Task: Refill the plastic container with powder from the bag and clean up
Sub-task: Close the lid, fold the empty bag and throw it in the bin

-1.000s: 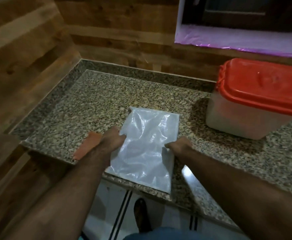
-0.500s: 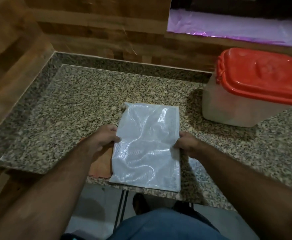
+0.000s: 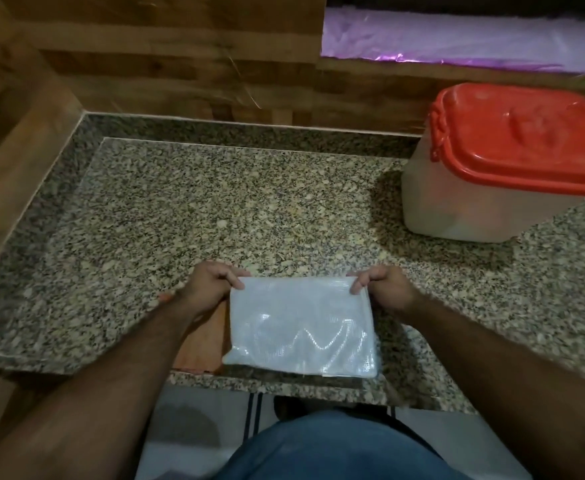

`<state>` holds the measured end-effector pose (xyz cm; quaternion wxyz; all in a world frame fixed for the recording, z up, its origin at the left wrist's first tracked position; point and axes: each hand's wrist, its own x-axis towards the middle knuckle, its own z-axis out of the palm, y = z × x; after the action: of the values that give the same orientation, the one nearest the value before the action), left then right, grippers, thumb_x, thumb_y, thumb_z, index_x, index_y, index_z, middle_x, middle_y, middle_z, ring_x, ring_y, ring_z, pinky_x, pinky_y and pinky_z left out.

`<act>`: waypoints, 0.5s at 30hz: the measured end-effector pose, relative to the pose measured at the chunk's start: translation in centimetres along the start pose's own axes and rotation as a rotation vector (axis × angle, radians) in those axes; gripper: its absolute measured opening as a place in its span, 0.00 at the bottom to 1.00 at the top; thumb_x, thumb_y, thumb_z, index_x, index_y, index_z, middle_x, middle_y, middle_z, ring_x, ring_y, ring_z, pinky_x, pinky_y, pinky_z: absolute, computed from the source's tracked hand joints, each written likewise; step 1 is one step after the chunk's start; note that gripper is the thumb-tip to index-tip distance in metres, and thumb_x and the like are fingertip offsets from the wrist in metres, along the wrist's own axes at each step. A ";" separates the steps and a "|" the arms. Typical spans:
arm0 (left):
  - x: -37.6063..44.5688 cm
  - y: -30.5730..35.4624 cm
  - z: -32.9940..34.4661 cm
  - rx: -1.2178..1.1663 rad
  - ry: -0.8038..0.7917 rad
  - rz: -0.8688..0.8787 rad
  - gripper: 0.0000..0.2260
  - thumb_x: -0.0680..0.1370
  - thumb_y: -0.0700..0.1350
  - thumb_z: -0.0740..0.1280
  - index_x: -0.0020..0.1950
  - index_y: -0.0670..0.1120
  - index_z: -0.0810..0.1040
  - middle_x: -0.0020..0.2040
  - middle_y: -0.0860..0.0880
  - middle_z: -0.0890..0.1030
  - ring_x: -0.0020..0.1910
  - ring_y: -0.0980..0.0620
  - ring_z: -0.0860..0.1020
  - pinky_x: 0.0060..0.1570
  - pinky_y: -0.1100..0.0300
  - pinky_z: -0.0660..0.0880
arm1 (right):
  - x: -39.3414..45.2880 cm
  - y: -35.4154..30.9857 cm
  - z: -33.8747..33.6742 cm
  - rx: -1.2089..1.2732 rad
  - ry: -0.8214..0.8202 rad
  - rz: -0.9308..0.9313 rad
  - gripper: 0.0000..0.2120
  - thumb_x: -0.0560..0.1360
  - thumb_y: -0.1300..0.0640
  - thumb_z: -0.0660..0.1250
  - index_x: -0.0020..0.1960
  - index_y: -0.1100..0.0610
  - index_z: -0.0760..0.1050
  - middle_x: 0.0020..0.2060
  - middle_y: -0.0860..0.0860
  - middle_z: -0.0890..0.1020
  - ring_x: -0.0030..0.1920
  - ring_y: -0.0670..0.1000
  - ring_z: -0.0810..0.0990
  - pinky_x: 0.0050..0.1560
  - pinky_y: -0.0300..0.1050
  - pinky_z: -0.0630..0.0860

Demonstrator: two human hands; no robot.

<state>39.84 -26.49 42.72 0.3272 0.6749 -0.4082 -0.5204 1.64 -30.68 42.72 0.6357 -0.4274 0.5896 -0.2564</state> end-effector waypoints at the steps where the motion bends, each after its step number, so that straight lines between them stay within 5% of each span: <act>1: 0.2 0.1 0.1 0.008 -0.018 -0.011 0.11 0.71 0.21 0.72 0.37 0.35 0.87 0.49 0.50 0.90 0.51 0.52 0.88 0.62 0.44 0.83 | 0.1 -0.1 0.2 -0.031 0.013 0.000 0.21 0.73 0.81 0.56 0.39 0.69 0.86 0.53 0.55 0.88 0.55 0.50 0.87 0.53 0.45 0.86; 5: 0.9 1.5 0.3 -0.015 -0.066 -0.121 0.07 0.70 0.28 0.72 0.41 0.36 0.88 0.55 0.46 0.90 0.57 0.45 0.87 0.65 0.40 0.81 | 0.6 -0.7 0.4 0.088 0.095 0.116 0.14 0.73 0.73 0.62 0.45 0.69 0.86 0.53 0.66 0.87 0.54 0.66 0.87 0.53 0.60 0.87; 7: 1.0 2.6 0.5 0.023 -0.038 -0.116 0.08 0.71 0.31 0.70 0.40 0.39 0.89 0.52 0.46 0.90 0.56 0.45 0.87 0.64 0.44 0.82 | 0.5 -1.2 0.5 0.147 0.097 0.171 0.10 0.69 0.66 0.67 0.44 0.66 0.86 0.50 0.65 0.88 0.51 0.68 0.86 0.48 0.59 0.86; 10: 1.2 4.6 1.5 0.128 -0.021 -0.056 0.10 0.75 0.36 0.68 0.49 0.45 0.89 0.50 0.46 0.89 0.51 0.44 0.86 0.49 0.54 0.81 | 0.4 -1.7 0.6 0.109 0.081 0.117 0.06 0.67 0.63 0.72 0.42 0.60 0.87 0.47 0.60 0.87 0.49 0.64 0.83 0.48 0.55 0.83; 13: 2.1 7.1 2.6 0.540 -0.333 0.097 0.19 0.75 0.55 0.79 0.64 0.53 0.83 0.56 0.53 0.85 0.54 0.53 0.83 0.51 0.57 0.79 | 0.5 -2.4 0.6 0.039 0.041 0.035 0.14 0.70 0.73 0.68 0.44 0.58 0.87 0.49 0.59 0.87 0.48 0.62 0.83 0.44 0.49 0.83; 15: 2.4 9.1 3.5 0.813 -0.553 0.139 0.24 0.72 0.61 0.81 0.64 0.54 0.84 0.56 0.55 0.84 0.55 0.54 0.83 0.54 0.55 0.81 | 0.4 -3.6 0.6 0.060 0.006 0.001 0.18 0.72 0.77 0.65 0.45 0.58 0.86 0.53 0.59 0.87 0.49 0.61 0.82 0.40 0.45 0.81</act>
<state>34.81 -32.84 48.73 -0.0491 0.5557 -0.6936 -0.4558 2.97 -32.63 45.54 0.6467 -0.4068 0.5837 -0.2749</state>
